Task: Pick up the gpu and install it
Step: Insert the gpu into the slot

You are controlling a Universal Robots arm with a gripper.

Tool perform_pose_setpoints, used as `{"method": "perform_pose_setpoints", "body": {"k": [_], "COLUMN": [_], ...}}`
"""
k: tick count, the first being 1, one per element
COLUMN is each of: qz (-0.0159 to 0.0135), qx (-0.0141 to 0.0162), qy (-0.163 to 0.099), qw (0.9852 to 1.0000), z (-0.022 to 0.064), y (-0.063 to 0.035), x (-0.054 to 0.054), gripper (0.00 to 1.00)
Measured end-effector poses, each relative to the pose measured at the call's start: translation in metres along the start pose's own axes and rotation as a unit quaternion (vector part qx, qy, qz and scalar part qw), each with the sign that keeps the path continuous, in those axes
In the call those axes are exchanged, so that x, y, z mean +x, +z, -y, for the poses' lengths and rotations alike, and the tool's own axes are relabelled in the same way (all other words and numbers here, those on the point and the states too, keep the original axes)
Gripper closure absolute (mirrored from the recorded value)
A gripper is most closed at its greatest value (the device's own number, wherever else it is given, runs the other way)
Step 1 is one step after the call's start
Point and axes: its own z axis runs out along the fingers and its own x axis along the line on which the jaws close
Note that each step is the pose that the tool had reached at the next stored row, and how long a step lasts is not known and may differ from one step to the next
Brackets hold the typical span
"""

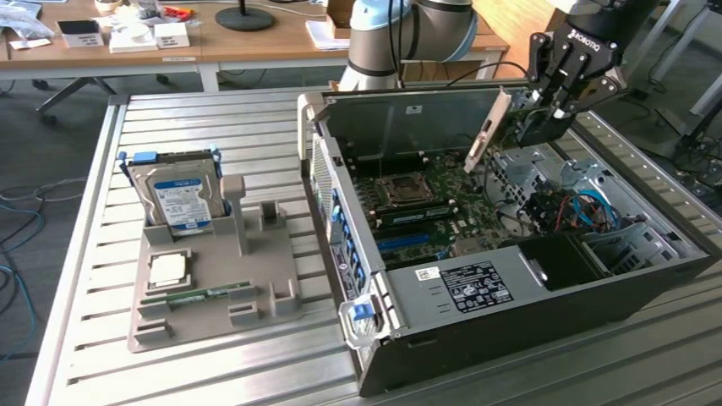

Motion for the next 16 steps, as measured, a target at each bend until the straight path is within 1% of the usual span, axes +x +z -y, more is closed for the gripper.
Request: {"method": "perform_pose_setpoints", "body": {"k": [8, 11, 12, 13, 16], "qz": [0.0002, 0.0005, 0.0008, 0.0015, 0.006], "qx": [0.0002, 0.0007, 0.0013, 0.0032, 0.0118], "qy": [0.004, 0.006, 0.007, 0.007, 0.007], "qw": [1.0, 1.0, 1.0, 1.0, 0.9999], "z": [-0.0007, -0.001, -0.0011, -0.0014, -0.0022], "y": [0.0, 0.0001, 0.0002, 0.0001, 0.0004], "x": [-0.0001, -0.0002, -0.0002, -0.0002, -0.0003], "gripper": [0.73, 0.73, 0.73, 0.73, 0.73]}}
